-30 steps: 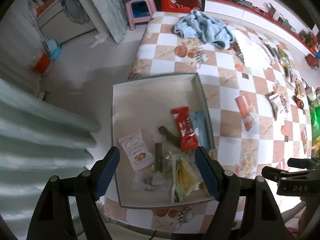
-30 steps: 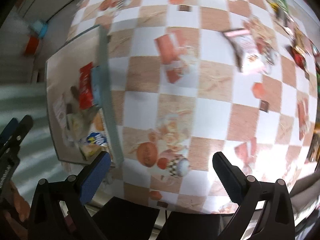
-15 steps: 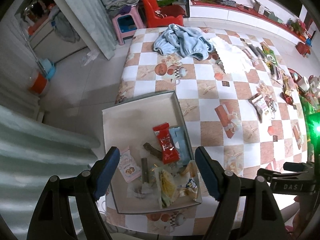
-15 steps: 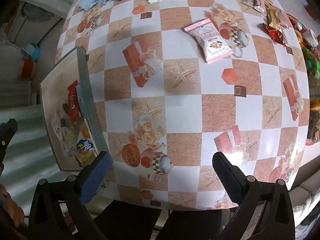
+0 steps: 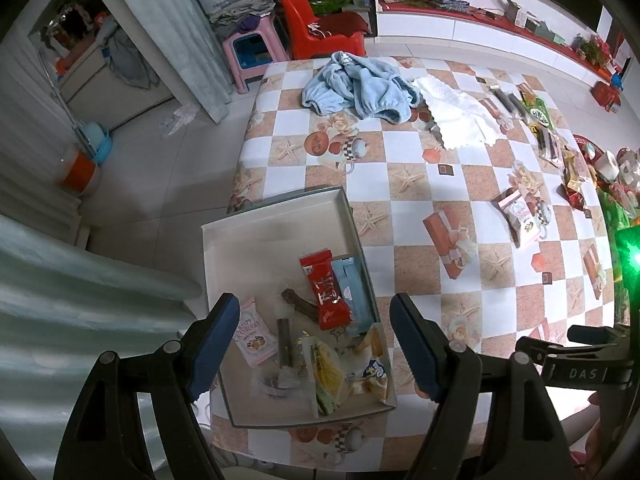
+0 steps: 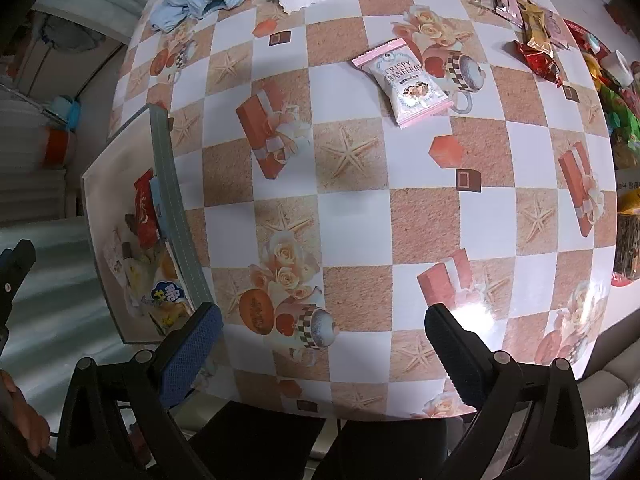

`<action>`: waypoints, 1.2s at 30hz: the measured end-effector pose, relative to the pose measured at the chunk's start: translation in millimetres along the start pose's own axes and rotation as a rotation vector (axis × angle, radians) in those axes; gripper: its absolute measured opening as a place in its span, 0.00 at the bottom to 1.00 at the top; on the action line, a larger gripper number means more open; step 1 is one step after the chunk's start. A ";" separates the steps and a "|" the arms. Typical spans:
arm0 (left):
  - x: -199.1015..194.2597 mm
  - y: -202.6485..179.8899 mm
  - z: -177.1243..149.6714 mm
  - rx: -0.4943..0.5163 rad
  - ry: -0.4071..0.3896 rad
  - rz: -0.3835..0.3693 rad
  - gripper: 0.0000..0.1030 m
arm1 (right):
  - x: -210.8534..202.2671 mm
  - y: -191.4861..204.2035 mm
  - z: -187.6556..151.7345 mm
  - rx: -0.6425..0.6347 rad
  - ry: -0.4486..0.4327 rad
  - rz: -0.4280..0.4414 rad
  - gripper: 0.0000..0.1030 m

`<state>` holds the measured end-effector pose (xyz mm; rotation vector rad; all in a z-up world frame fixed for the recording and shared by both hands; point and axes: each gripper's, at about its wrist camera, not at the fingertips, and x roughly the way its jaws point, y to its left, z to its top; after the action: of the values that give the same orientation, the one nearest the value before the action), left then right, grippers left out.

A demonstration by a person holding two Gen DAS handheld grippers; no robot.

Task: Organize snacks
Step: 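Move both tools away from the tray toward the remaining snacks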

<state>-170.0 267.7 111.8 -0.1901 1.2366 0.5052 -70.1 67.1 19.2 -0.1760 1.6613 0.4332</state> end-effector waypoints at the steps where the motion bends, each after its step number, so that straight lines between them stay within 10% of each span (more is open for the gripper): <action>1: -0.2 -0.7 0.1 0.000 0.001 0.001 0.78 | 0.1 -0.4 0.1 0.000 0.001 0.000 0.99; 15: 3.6 -14.6 -1.2 0.016 0.026 -0.010 0.78 | -55.5 10.5 -0.7 -0.102 -0.252 -0.150 0.99; 36: 5.3 -24.0 -1.7 0.037 0.035 -0.015 0.78 | -76.2 6.5 -4.2 -0.114 -0.362 -0.184 0.99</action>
<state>-159.0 247.4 103.2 -0.1778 1.2769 0.4672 -65.4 61.1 95.4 -0.3135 1.2538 0.3943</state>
